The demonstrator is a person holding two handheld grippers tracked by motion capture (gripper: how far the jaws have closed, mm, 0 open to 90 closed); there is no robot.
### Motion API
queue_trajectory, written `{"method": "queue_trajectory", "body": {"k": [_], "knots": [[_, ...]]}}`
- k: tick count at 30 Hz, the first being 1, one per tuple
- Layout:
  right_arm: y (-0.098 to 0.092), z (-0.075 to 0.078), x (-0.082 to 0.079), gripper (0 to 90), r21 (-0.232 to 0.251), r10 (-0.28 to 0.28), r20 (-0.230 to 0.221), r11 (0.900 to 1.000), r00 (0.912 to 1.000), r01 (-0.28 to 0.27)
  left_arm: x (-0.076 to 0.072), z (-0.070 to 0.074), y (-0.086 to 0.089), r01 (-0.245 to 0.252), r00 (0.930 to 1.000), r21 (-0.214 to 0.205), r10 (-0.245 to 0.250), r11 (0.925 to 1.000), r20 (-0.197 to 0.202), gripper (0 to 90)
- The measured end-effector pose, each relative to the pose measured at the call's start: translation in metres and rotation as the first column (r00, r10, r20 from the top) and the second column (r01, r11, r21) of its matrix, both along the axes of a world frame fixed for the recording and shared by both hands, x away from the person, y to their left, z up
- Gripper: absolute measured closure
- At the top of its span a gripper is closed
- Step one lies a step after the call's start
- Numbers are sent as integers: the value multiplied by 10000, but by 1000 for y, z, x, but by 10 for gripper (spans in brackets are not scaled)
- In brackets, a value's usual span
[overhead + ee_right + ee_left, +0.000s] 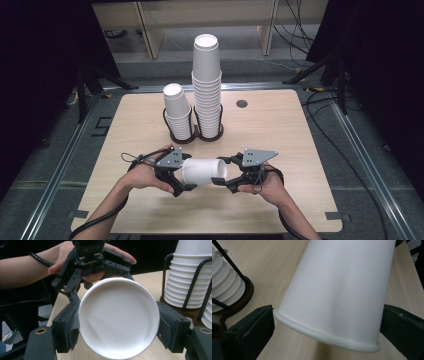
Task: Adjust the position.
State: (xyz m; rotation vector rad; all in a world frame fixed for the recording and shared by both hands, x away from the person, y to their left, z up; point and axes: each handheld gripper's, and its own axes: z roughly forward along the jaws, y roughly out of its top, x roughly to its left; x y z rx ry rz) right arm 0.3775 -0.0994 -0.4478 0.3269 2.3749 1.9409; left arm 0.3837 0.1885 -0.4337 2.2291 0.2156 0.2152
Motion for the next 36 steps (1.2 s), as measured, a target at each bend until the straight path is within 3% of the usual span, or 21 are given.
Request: {"method": "queue_trajectory", "body": {"k": [1, 2, 4, 6, 7, 16, 17, 20, 26, 27, 32, 34, 36], "knots": [[-1, 1, 0, 279, -265, -84, 6, 9996, 10000, 85, 1, -1, 0, 57, 10000, -52, -58, 10000, -22, 0], [0, 0, 0, 279, 72, 17, 25, 10000, 10000, -17, 1, -1, 0, 58, 10000, -28, -58, 10000, 3, 0], [0, 0, 0, 279, 70, 27, 21, 10000, 10000, -27, 0, -1, 0, 36, 10000, 15, -36, 10000, 49, 0], [-1, 1, 1, 279, -253, 16, 121, 9997, 9999, -13, 0, -1, -1, 59, 10000, 31, -59, 10000, 60, 0], [0, 1, 1, 279, -43, 53, 105, 10000, 9999, -52, 0, -1, -1, 68, 10000, 76, -69, 9999, 72, 0], [0, 1, 0, 279, -24, -34, 47, 10000, 10000, 34, 1, -4, -2, 8, 10000, -86, -8, 10000, 6, 18], [1, 0, 1, 279, 140, 69, 86, 9999, 9999, -70, 1, -4, -1, 40, 10000, -91, -40, 10000, -12, 26], [0, 0, -1, 279, 98, -235, -91, 9997, 9997, 236, 2, -4, -1, 113, 9999, -16, -113, 9999, 66, 52], [-2, 0, 0, 279, 57, -37, -244, 10000, 9997, 38, 1, -4, 0, 85, 9999, -170, -84, 9998, 88, 64], [-2, -1, 1, 279, 139, -88, -26, 9999, 10000, 88, 1, -4, 0, 99, 9999, -177, -97, 9998, 99, 66], [-2, -2, 0, 275, 230, -128, -216, 9996, 9997, 132, 2, 1, 3, 295, 9992, 106, -298, 9995, 278, 77], [-3, -2, 1, 273, 132, -56, -204, 9999, 9998, 59, 1, 1, 3, 311, 9990, 37, -312, 9995, 308, 82], [-1, -3, 1, 270, 346, 17, -180, 9994, 9998, -11, 1, 3, 4, 287, 9985, 190, -296, 9994, 462, 86]]}}
